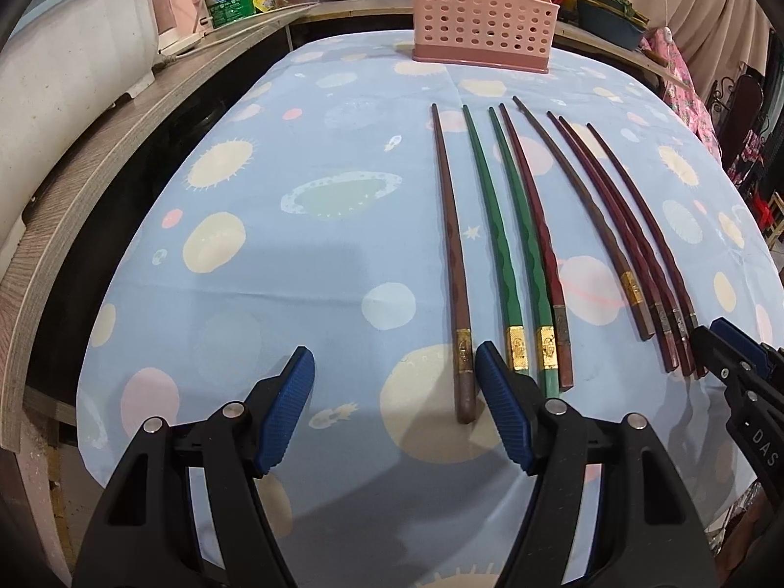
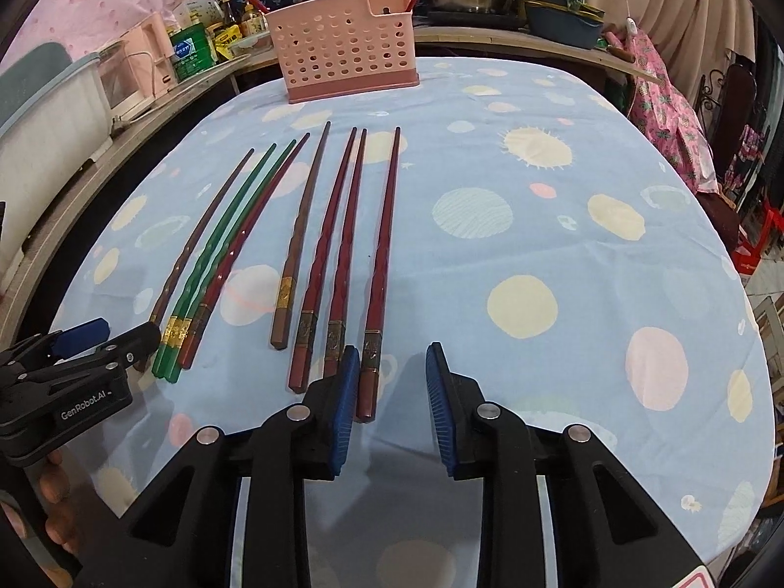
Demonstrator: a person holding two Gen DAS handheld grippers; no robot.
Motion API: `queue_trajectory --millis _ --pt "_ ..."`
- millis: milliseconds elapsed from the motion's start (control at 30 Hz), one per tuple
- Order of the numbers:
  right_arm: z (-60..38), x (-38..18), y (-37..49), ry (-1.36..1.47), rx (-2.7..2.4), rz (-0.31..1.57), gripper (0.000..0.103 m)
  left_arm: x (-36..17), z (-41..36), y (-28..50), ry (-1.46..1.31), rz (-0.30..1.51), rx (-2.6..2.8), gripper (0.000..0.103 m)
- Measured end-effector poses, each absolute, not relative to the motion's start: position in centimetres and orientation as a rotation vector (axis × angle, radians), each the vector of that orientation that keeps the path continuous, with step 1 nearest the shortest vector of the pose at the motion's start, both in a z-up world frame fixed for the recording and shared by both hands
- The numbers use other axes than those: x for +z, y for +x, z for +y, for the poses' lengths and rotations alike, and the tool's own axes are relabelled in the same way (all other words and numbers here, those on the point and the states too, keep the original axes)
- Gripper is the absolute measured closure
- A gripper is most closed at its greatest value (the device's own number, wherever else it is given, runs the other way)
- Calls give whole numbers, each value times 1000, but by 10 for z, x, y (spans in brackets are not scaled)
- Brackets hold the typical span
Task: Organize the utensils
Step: 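Grasp a brown chopstick with the left tool while the right tool grasps a dark red chopstick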
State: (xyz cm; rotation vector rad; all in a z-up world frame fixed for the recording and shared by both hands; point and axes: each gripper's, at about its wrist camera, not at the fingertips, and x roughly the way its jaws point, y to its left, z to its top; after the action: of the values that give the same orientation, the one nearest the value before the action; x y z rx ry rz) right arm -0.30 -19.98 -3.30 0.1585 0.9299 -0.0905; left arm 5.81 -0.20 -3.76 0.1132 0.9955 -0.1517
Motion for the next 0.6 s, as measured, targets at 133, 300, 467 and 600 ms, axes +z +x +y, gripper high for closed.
queue_trajectory --millis 133,300,467,600 --pt "-199 -34 -3 150 -92 927 77 -38 -1 60 107 1001 -151 37" --pt "-198 -34 -3 131 -96 923 77 -38 -1 60 109 998 -152 37" --pt "-199 -35 -3 129 -101 922 81 -39 1 61 97 1004 -156 39" --pt "-200 -35 -3 127 -106 923 85 -38 0 61 100 1006 -164 45"
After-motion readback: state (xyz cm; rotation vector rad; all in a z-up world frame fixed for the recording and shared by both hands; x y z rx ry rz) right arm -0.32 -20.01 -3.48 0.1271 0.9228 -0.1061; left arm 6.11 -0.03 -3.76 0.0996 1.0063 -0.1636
